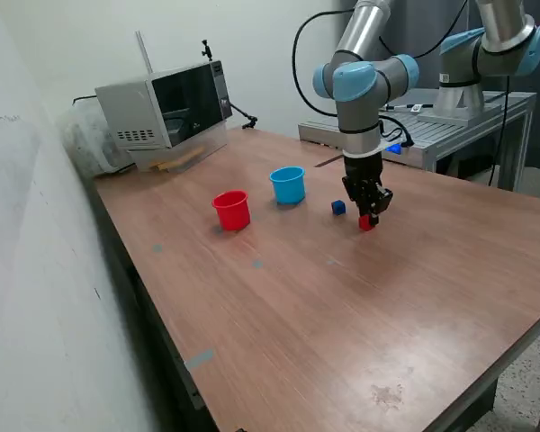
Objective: Place red objects in the red bin, and blue objects in the blue bin.
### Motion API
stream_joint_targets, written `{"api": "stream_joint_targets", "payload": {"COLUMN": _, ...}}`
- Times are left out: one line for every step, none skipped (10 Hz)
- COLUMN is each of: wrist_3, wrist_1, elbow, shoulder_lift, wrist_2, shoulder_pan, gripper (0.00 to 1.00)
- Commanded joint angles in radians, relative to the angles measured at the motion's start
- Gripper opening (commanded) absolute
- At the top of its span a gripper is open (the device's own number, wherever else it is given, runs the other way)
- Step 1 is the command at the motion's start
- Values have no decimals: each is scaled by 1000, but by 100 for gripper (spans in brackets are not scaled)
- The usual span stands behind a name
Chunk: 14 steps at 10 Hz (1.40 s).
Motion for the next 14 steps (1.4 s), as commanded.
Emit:
{"api": "stream_joint_targets", "payload": {"wrist_3": -8, "wrist_1": 0, "elbow": 20, "shoulder_lift": -21, "wrist_2": 0, "shoulder_pan": 6, "gripper": 0}}
{"api": "stream_joint_targets", "payload": {"wrist_3": -29, "wrist_1": 5, "elbow": 25, "shoulder_lift": -65, "wrist_2": 0, "shoulder_pan": 6, "gripper": 0}}
{"api": "stream_joint_targets", "payload": {"wrist_3": -51, "wrist_1": 9, "elbow": 20, "shoulder_lift": -111, "wrist_2": -2, "shoulder_pan": 5, "gripper": 0}}
{"api": "stream_joint_targets", "payload": {"wrist_3": -53, "wrist_1": 11, "elbow": 3, "shoulder_lift": -146, "wrist_2": -5, "shoulder_pan": -1, "gripper": 0}}
{"api": "stream_joint_targets", "payload": {"wrist_3": -53, "wrist_1": 12, "elbow": -27, "shoulder_lift": -166, "wrist_2": -15, "shoulder_pan": -7, "gripper": 0}}
{"api": "stream_joint_targets", "payload": {"wrist_3": -56, "wrist_1": 15, "elbow": -87, "shoulder_lift": -176, "wrist_2": -62, "shoulder_pan": -23, "gripper": 0}}
{"api": "stream_joint_targets", "payload": {"wrist_3": -60, "wrist_1": 17, "elbow": -139, "shoulder_lift": -173, "wrist_2": -96, "shoulder_pan": -43, "gripper": 0}}
{"api": "stream_joint_targets", "payload": {"wrist_3": -63, "wrist_1": 38, "elbow": -191, "shoulder_lift": -170, "wrist_2": -126, "shoulder_pan": -67, "gripper": 0}}
{"api": "stream_joint_targets", "payload": {"wrist_3": -63, "wrist_1": 78, "elbow": -246, "shoulder_lift": -162, "wrist_2": -146, "shoulder_pan": -104, "gripper": 0}}
{"api": "stream_joint_targets", "payload": {"wrist_3": -63, "wrist_1": 98, "elbow": -299, "shoulder_lift": -141, "wrist_2": -166, "shoulder_pan": -151, "gripper": 0}}
{"api": "stream_joint_targets", "payload": {"wrist_3": -80, "wrist_1": 112, "elbow": -343, "shoulder_lift": -101, "wrist_2": -181, "shoulder_pan": -190, "gripper": 0}}
{"api": "stream_joint_targets", "payload": {"wrist_3": -83, "wrist_1": 120, "elbow": -371, "shoulder_lift": -58, "wrist_2": -201, "shoulder_pan": -214, "gripper": 0}}
{"api": "stream_joint_targets", "payload": {"wrist_3": -83, "wrist_1": 127, "elbow": -386, "shoulder_lift": -26, "wrist_2": -207, "shoulder_pan": -228, "gripper": 0}}
{"api": "stream_joint_targets", "payload": {"wrist_3": -83, "wrist_1": 127, "elbow": -402, "shoulder_lift": 13, "wrist_2": -207, "shoulder_pan": -237, "gripper": 0}}
